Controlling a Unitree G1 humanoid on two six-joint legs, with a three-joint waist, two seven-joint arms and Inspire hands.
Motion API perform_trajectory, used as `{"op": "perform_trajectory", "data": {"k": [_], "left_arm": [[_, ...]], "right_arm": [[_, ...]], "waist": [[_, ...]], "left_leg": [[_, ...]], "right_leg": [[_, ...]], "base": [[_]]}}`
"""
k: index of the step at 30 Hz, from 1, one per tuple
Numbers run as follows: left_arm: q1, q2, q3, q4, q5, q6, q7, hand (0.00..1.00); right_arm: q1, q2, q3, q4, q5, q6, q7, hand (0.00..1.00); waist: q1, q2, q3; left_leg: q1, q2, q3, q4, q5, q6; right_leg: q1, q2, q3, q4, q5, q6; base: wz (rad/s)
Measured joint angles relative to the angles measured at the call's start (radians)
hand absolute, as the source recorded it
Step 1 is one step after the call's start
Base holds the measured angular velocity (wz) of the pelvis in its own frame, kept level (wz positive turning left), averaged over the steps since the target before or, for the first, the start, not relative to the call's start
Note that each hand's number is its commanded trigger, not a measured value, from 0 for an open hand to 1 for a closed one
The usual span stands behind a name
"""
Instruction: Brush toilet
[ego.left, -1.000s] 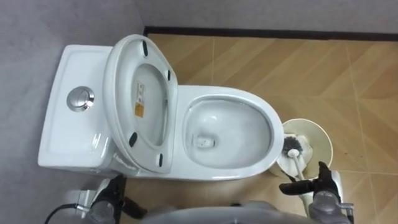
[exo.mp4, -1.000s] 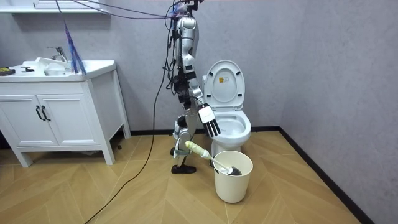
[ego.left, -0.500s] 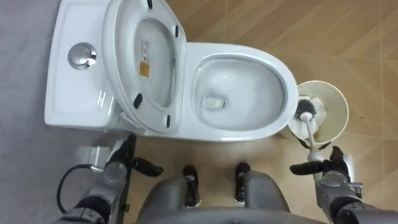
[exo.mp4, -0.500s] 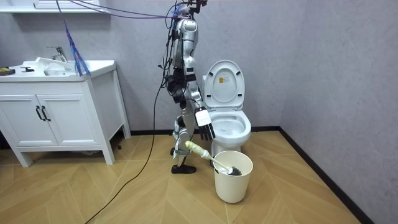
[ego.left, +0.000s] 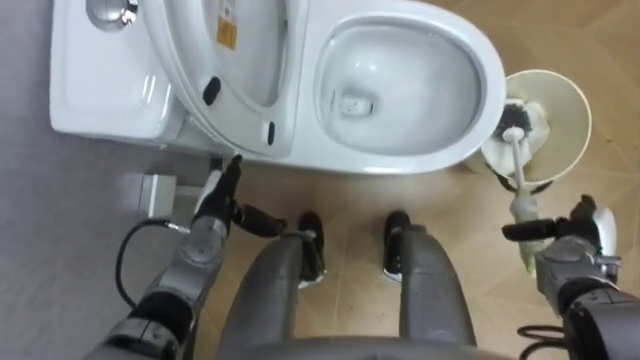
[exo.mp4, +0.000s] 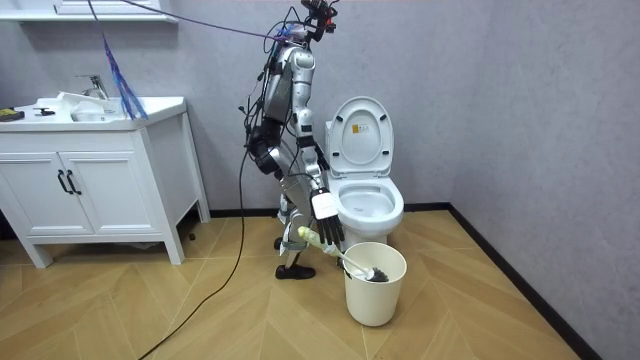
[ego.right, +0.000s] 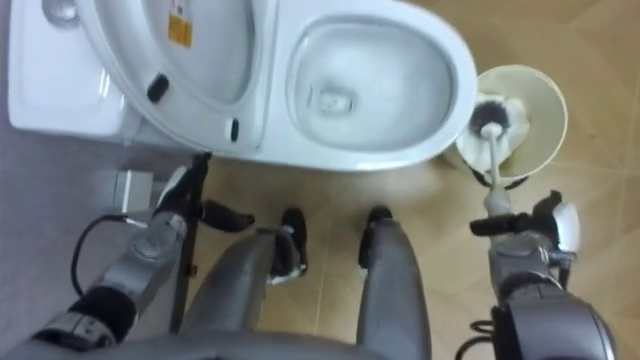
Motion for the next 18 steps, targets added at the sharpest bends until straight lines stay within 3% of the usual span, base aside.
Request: {"op": "perform_trajectory", "data": {"k": [7,11,18], "left_arm": [[0.000,0.006,-0.036,-0.036,-0.020,0.000,0.000,0.00],[0.002,0.023,-0.061,-0.083,-0.020,0.000,0.000,0.00],[-0.008,0.045,-0.124,-0.123,-0.020,0.001,-0.003,0.00]], "right_arm": [[-0.001,-0.010,0.034,-0.009,0.005,0.001,-0.026,0.00],[0.000,-0.016,0.053,-0.013,-0.003,0.004,-0.026,0.00],[0.000,-0.024,0.111,-0.018,0.002,0.037,-0.026,0.00]], "waist": [[0.007,0.001,0.0001],[0.001,0.000,0.0005],[-0.008,0.002,0.0000]], "left_leg": [[-0.077,0.000,0.010,0.064,-0.018,0.001],[-0.136,-0.001,0.007,0.105,-0.025,0.000],[-0.232,0.000,-0.001,0.240,-0.074,-0.006]], "right_leg": [[-0.081,-0.012,0.006,0.082,-0.026,-0.007],[-0.141,-0.016,0.010,0.130,-0.039,-0.010],[-0.233,-0.027,0.013,0.263,-0.092,-0.019]], "base": [[0.04],[0.07],[0.04]]}}
